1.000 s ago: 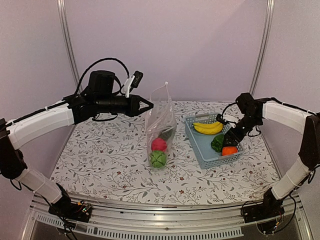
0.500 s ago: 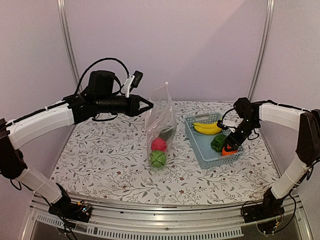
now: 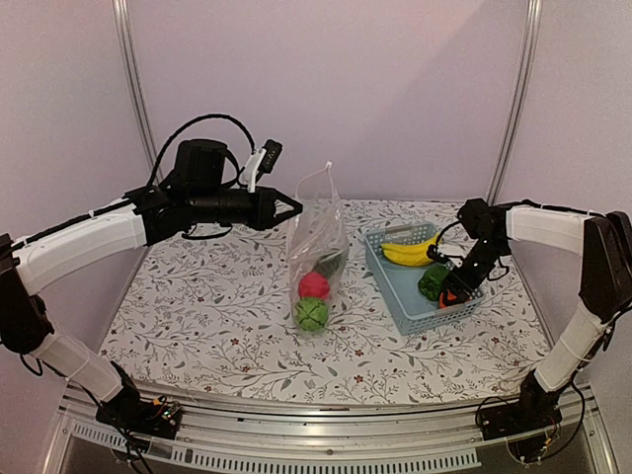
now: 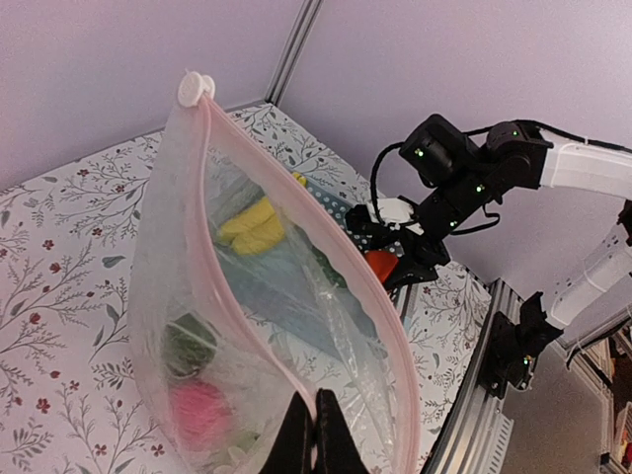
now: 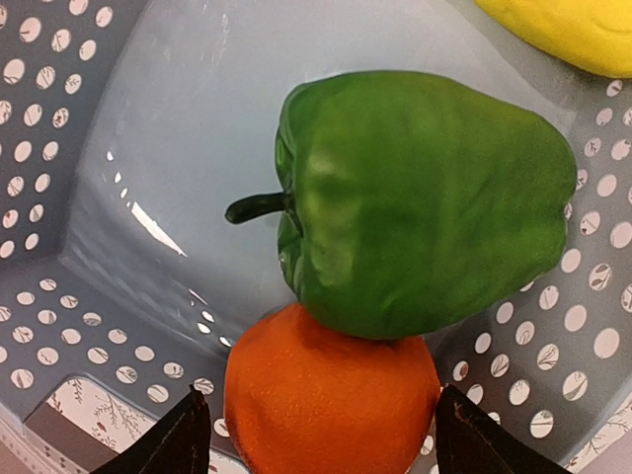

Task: Place the food in the zip-top bag and seal the zipper
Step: Pick up the fake fruit from the bin, then place the fake fruit in the zipper food storage bag.

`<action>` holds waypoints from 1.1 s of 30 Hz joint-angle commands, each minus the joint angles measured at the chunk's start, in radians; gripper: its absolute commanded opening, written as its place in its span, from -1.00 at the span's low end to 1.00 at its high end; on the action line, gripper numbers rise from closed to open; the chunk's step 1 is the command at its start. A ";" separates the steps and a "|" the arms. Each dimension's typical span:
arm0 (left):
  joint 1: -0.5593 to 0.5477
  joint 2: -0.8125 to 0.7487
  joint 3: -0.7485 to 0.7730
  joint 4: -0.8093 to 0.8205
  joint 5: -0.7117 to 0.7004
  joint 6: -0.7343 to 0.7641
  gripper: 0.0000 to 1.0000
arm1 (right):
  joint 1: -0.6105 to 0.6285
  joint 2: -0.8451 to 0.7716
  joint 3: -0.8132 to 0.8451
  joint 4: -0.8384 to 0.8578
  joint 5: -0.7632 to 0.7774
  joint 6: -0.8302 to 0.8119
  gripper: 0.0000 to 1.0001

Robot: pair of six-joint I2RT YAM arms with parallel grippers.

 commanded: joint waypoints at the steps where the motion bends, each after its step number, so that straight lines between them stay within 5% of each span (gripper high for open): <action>1: -0.005 -0.005 -0.006 0.011 -0.006 0.017 -1.00 | 0.011 0.026 -0.014 -0.038 -0.008 0.012 0.55; 6: -0.005 -0.007 -0.004 0.010 0.003 0.014 -1.00 | 0.032 0.015 -0.017 -0.042 0.005 0.011 0.51; 17: -0.005 -0.002 -0.005 0.009 -0.005 0.019 -1.00 | 0.036 -0.040 0.045 -0.080 -0.022 0.007 0.05; 33: -0.013 0.068 0.066 -0.071 -0.008 0.090 -1.00 | 0.036 -0.236 0.255 -0.181 -0.223 -0.006 -0.08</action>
